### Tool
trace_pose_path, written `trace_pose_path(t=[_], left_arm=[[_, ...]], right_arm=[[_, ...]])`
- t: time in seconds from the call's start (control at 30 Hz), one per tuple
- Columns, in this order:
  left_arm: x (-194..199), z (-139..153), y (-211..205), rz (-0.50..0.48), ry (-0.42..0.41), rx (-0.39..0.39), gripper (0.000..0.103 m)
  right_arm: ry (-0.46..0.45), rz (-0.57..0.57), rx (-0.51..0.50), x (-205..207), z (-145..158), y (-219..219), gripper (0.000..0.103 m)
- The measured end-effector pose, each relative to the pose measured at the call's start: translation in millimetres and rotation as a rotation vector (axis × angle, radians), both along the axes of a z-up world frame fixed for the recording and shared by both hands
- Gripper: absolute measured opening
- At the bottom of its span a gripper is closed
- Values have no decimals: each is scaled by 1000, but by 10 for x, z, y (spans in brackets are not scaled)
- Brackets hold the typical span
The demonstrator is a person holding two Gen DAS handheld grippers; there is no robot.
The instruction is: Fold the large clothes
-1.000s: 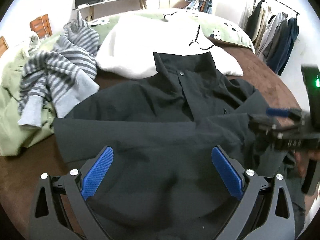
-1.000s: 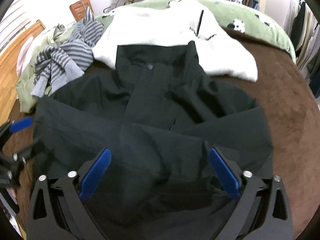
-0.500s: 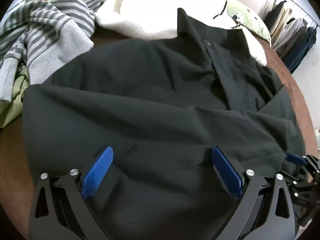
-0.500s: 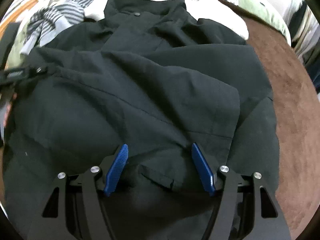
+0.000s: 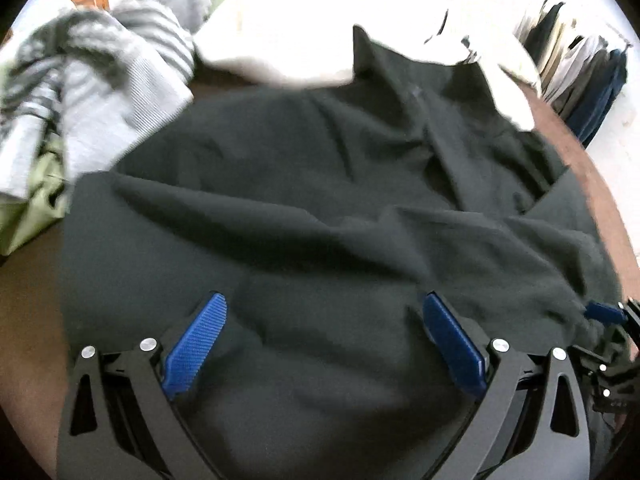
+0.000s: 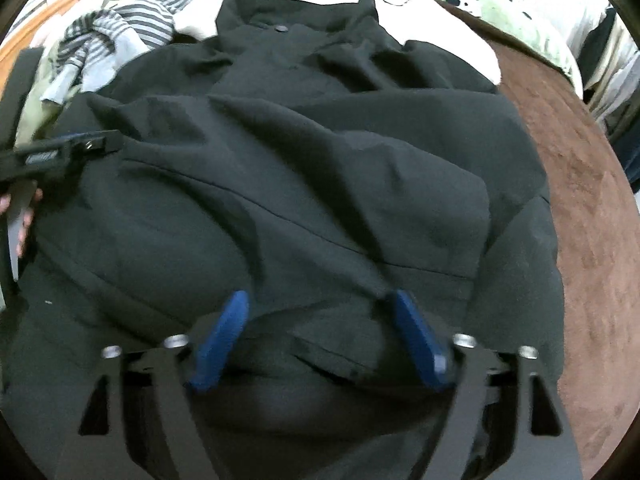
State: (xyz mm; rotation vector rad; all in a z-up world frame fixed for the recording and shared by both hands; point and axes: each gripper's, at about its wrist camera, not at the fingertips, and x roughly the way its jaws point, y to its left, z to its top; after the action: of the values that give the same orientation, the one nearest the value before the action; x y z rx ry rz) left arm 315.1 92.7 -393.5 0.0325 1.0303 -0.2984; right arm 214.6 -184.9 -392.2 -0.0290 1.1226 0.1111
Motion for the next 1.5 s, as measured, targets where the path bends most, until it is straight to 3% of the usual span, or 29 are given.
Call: trace_pose_path(t=[0.13,0.3,0.4,0.6,0.73,0.9,1.0,1.07,1.17,1.33,1.5], left_arm=[[-422,292,206,38,-67,8,97],[-703,296,538,78,-40,34,97],[-757,199,756,101,-7,11,97],[-775,105,1006,143,-21,-61,96],[-912,128,973,153,-37,-54,96],[-1343,284,987,200,-51,-38,96],[-1627,352,1008,221,-40,-32,96],[-1786,375,1029,231,-32,-26,96],[-1972,374,1088,254,1,-40,96],[-2180,387,1196,297,12,-45,96],[-2365,412,1292,329,13,-28,96]], right_arm=[[-46,95,26,131,295,244,87],[-82,226,95,497,535,708,87],[-96,306,150,796,637,1069,87],[-110,434,180,1341,658,1879,87],[-89,489,158,1489,538,2332,87],[-67,515,114,1469,303,2715,87],[-64,520,27,1424,81,2939,87],[-77,505,-57,1430,-98,3055,87],[-59,438,-51,1531,-280,3017,89],[-77,403,-54,1573,-289,2999,95],[-154,395,0,1311,77,2832,95]])
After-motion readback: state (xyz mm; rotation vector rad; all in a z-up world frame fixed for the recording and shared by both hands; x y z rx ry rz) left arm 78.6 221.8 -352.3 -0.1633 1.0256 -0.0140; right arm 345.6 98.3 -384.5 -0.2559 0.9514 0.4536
